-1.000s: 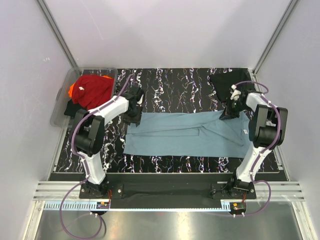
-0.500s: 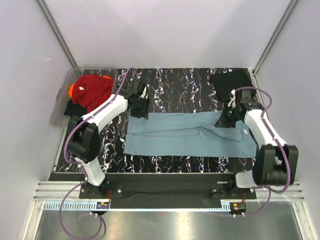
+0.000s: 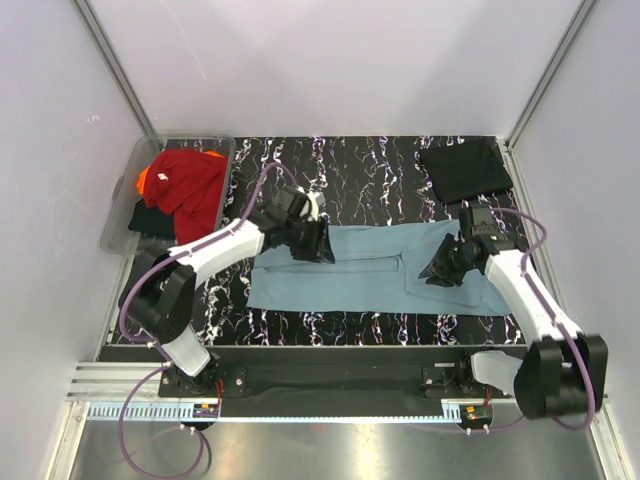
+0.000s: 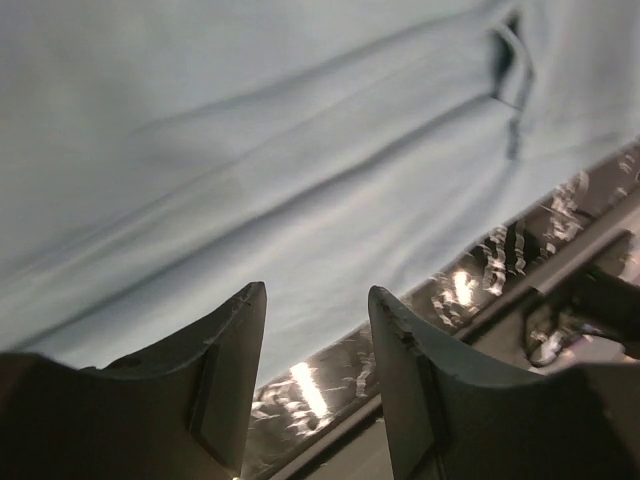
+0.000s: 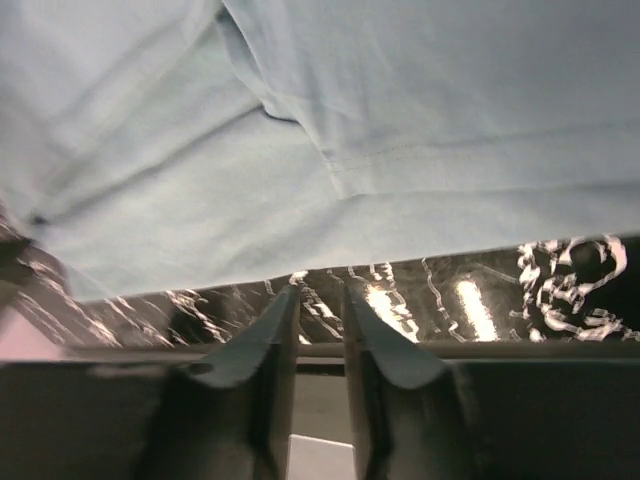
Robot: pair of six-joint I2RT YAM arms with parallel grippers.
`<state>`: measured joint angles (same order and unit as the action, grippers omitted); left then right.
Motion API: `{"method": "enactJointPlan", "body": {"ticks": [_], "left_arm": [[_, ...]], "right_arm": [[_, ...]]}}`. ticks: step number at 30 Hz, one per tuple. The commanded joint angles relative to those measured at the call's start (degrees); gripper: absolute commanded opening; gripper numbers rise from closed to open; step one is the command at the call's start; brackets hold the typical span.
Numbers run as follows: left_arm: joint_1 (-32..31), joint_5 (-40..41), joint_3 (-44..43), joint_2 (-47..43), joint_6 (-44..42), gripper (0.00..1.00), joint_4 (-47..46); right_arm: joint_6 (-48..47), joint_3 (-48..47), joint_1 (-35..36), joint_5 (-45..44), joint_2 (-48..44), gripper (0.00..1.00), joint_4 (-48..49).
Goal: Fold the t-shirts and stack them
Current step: Fold the tshirt
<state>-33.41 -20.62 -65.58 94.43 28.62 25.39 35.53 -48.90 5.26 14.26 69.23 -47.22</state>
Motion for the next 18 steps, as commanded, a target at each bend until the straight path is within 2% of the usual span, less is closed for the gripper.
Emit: {"method": "enactJointPlan", "body": {"ticks": [1, 3, 6, 8, 12, 18], "left_arm": [[-4.64, -3.82, 2.64, -2.50, 6.88, 0.51, -13.49], [-8.24, -2.24, 3.26, -2.15, 9.87, 0.51, -16.58], [-12.55, -0.12, 2.66, 0.13, 11.63, 0.51, -22.73], [-14.83, -0.03, 0.46, 3.99, 12.07, 0.51, -24.76], [-17.21, -1.26, -4.81, 11.90, 13.91, 0.50, -27.67], [-18.80, -0.99, -11.66, 21.30, 15.32, 0.49, -29.61]], "right_arm": [[8.50, -2.67, 0.02, -8.52, -7.78, 0.34, -2.52], [10.52, -4.26, -0.59, -17.89, -8.50, 0.46, -5.06], [9.04, -7.34, -4.89, -22.85, -5.87, 0.47, -6.13], [4.32, -8.31, -13.20, -21.04, -1.92, 0.43, -5.69], [0.59, -8.40, -21.51, -12.89, 4.41, 0.33, -4.02], [3.50, -2.17, -29.75, -10.41, 7.57, 0.39, -3.14]]}}
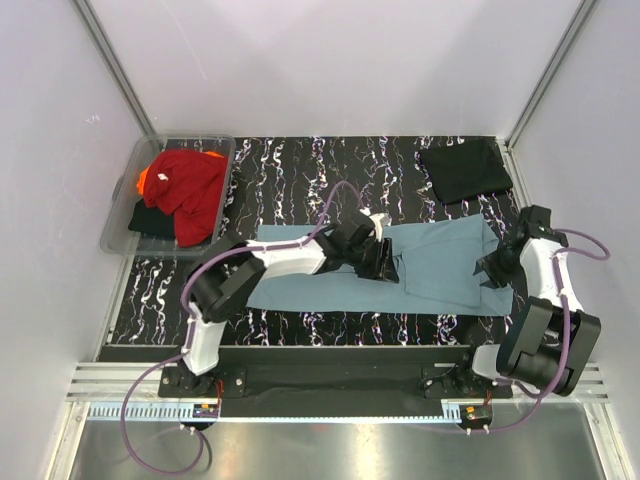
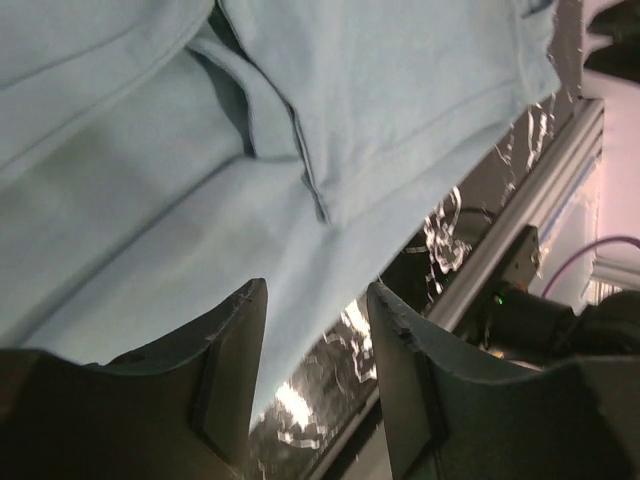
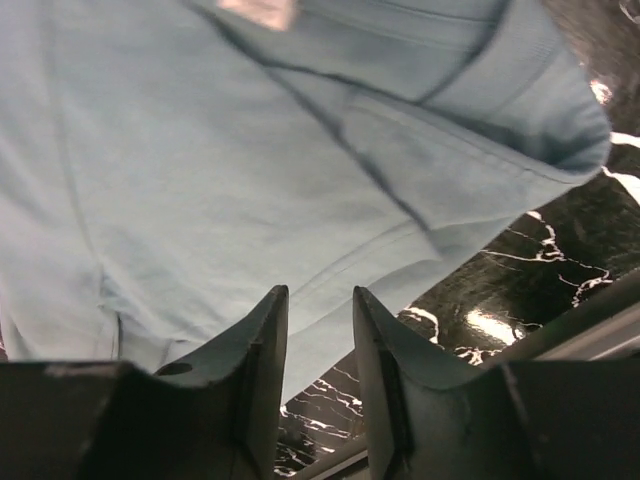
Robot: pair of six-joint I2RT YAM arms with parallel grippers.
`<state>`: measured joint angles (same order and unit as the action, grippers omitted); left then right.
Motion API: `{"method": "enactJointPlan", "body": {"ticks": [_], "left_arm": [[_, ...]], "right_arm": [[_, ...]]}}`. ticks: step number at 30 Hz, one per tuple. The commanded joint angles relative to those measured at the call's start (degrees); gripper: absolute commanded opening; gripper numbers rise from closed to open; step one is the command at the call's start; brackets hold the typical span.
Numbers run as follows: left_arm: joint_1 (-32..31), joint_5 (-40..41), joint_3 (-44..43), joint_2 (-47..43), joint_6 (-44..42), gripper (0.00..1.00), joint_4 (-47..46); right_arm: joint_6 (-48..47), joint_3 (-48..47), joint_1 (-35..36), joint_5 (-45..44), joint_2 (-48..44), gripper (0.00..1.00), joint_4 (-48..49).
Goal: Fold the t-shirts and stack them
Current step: Fold the tshirt
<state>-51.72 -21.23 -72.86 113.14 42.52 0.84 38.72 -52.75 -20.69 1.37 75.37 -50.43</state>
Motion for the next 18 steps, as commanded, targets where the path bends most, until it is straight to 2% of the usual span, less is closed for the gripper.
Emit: {"method": "enactJointPlan", "body": {"ticks": [1, 9, 18], "left_arm": [[-0.83, -1.00, -6.31, 3.39, 1.25, 0.49, -5.06], [-2.15, -0.47, -10.37, 8.67, 1.69, 0.45, -5.06], [-3.21, -0.56, -11.07, 10.87, 1.77, 0.45, -4.97]], "right_arm": [[-0.22, 2.82, -4.70, 3.37, 2.14, 0.38, 0.42], [2.68, 8.45, -5.94, 6.46, 4.51, 0.34, 7.36], [2.85, 10.04, -5.94, 2.59, 4.35, 0.38, 8.51]]}}
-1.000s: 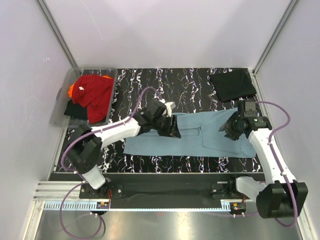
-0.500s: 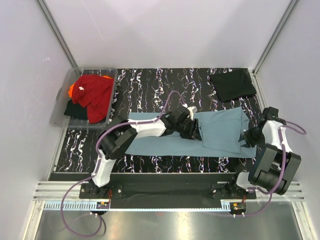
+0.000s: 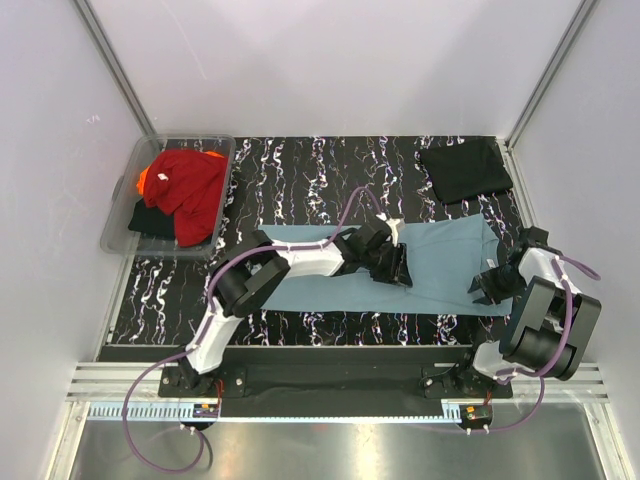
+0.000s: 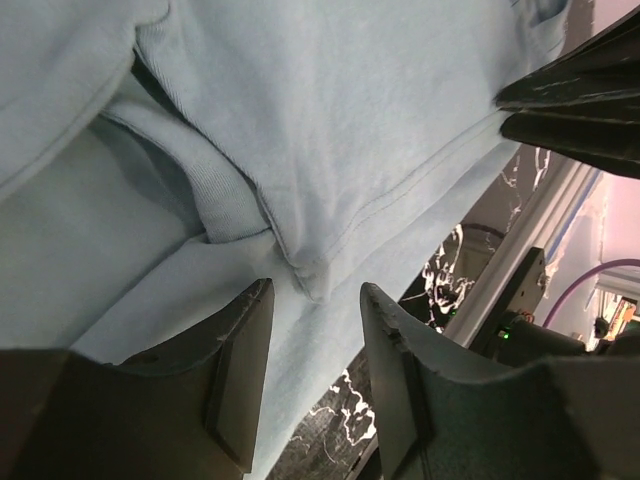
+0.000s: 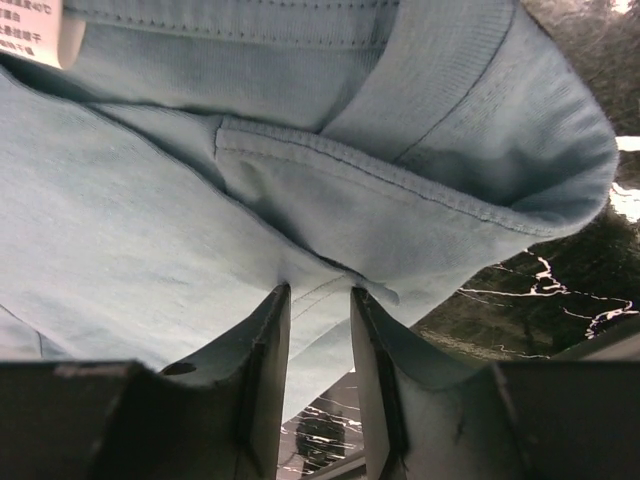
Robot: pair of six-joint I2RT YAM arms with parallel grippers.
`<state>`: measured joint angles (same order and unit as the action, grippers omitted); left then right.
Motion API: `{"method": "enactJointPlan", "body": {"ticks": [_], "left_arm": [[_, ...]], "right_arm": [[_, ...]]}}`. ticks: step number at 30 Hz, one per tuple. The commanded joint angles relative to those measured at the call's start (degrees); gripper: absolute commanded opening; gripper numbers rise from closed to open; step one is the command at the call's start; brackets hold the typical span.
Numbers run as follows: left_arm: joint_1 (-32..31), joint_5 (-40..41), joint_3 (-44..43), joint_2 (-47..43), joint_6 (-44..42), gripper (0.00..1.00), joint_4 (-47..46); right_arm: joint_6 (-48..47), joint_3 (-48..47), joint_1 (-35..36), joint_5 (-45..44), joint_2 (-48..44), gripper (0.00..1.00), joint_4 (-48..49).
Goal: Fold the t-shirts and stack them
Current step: Fold the tshirt
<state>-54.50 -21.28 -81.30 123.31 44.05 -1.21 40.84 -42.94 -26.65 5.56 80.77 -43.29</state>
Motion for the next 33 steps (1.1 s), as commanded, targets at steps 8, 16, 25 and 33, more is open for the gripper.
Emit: {"method": "enactJointPlan", "body": {"ticks": [8, 16, 25, 33], "left_arm": [[-0.52, -0.26, -3.08, 1.32, 0.07, 0.41, -2.74], [-0.61, -1.92, -3.96, 2.82, 0.86, 0.31, -3.36], [-0.96, -2.62, -5.19, 4.22, 1.39, 0.32, -4.15], [-0.96, -5.26, -5.01, 4.22, 2.09, 0.04, -5.12]], "right_arm": [[-0.15, 0.31, 0.02, -5.03, -2.90, 0.42, -1.36], [-0.06, 1.71, 0.02, -5.74, -3.78, 0.42, 0.65], [-1.63, 2.52, 0.02, -5.74, -2.55, 0.37, 4.70], [-3.31, 1.37, 0.02, -4.42, -3.77, 0.00, 4.44]]}}
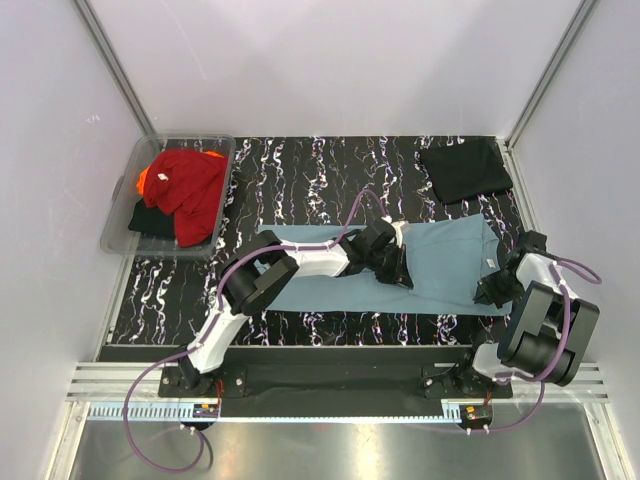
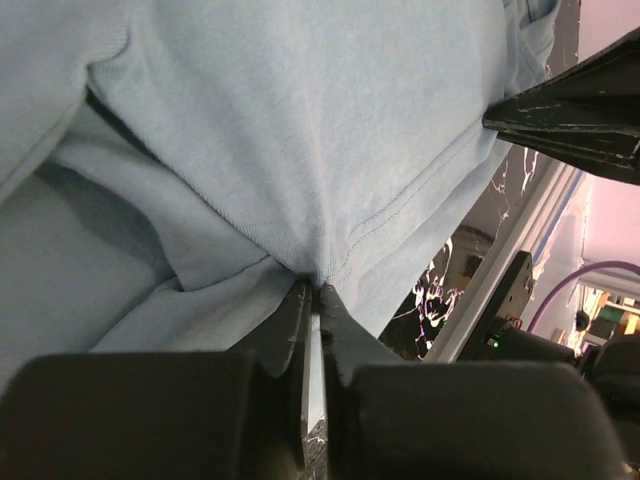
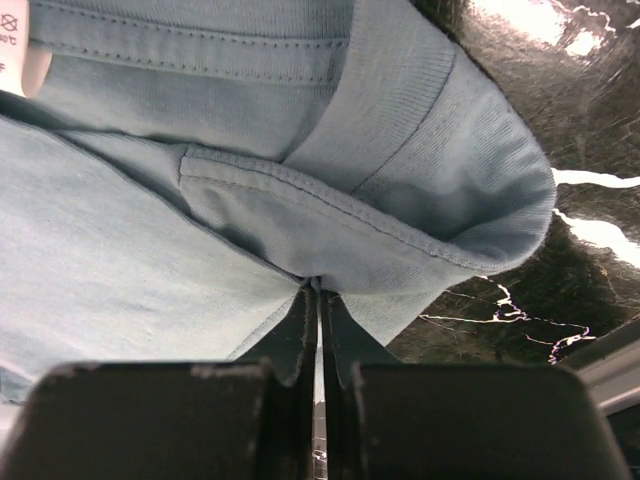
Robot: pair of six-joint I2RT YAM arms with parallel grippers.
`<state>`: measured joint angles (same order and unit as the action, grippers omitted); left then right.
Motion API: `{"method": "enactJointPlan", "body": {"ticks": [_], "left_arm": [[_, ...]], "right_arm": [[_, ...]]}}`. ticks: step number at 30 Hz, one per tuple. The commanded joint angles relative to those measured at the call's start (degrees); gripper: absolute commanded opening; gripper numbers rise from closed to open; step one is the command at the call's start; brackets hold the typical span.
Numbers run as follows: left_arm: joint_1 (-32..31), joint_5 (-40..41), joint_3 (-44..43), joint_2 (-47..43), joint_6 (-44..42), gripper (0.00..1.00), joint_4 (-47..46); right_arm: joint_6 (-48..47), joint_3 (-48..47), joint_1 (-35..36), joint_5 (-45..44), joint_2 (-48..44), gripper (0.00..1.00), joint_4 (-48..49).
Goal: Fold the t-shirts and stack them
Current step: Fold the tshirt
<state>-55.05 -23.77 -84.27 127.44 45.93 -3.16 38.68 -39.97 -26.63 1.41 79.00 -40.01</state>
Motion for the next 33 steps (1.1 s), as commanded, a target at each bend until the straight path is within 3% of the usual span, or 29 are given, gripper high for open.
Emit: {"method": "enactJointPlan", "body": {"ticks": [1, 14, 23, 28, 30, 33], "left_arm": [[-0.41, -2.95, -1.95, -0.17, 0.30, 0.00, -3.17], [-0.59, -2.95, -1.07, -3.24, 2.14, 0.00, -2.03], [-0.59, -2.77, -3.62, -4.65, 0.65, 0.00, 2.71], [-0.59, -2.95, -3.80, -4.92, 0.65, 0.00, 2.98], [-0.59, -2.60, -3.88, -4.83, 0.56, 0.05, 2.98], [-0.68, -2.95, -4.06, -4.04, 0.74, 0.04, 2.98]], "right_arm": [[-1.67, -1.87, 0.00, -0.44, -2.53, 0.00, 0.99], [-0.71, -3.54, 0.00, -0.88, -7.81, 0.00, -2.17], [0.96, -6.35, 0.00, -0.45, -18.17, 0.00, -5.69], [0.35, -6.44, 0.00, -1.15, -18.71, 0.00, -6.57], [0.17, -5.83, 0.00, -1.15, -17.66, 0.00, -6.57], [0.35, -4.69, 0.00, -1.15, -15.29, 0.07, -6.66]]}}
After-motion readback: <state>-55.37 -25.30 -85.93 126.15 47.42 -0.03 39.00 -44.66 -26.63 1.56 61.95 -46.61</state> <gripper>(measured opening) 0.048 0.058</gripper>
